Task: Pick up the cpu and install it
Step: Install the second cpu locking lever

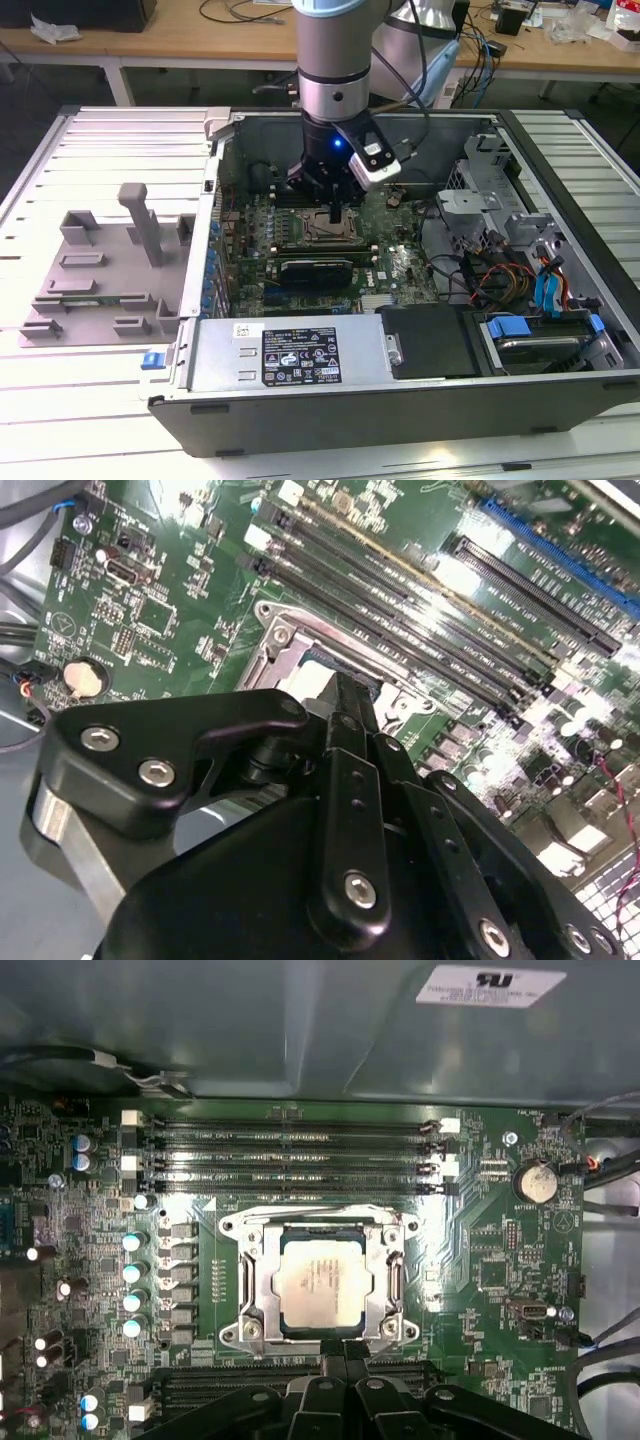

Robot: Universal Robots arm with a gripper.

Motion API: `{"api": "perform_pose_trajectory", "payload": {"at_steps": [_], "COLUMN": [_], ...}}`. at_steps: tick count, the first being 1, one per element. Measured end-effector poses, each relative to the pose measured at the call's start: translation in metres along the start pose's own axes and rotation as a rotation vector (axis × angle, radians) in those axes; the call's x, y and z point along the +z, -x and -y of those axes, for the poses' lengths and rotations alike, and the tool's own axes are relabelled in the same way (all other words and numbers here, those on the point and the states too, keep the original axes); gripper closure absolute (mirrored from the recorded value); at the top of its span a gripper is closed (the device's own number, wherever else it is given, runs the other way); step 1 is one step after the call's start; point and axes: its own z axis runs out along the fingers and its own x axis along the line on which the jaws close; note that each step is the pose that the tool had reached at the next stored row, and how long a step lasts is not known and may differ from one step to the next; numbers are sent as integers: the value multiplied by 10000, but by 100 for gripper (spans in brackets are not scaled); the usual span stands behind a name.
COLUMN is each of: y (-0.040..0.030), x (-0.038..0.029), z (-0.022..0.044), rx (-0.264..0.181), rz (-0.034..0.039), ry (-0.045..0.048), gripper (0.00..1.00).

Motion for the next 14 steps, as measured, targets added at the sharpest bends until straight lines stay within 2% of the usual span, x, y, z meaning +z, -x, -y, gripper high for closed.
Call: {"api": "perform_pose_trajectory", "payload": {"at_steps": [3,4,6,8,10,14], "y": [0,0,0,-22,-103,-188], "x": [2,3,5,6,6,34], "z": [65,124,184,202,204,216], "rx": [-1,-1,0,1,0,1], "rz": [0,0,1,1,2,1], "ry": [0,-1,0,1,3,2], "gripper": [89,89,89,89,89,89]}}
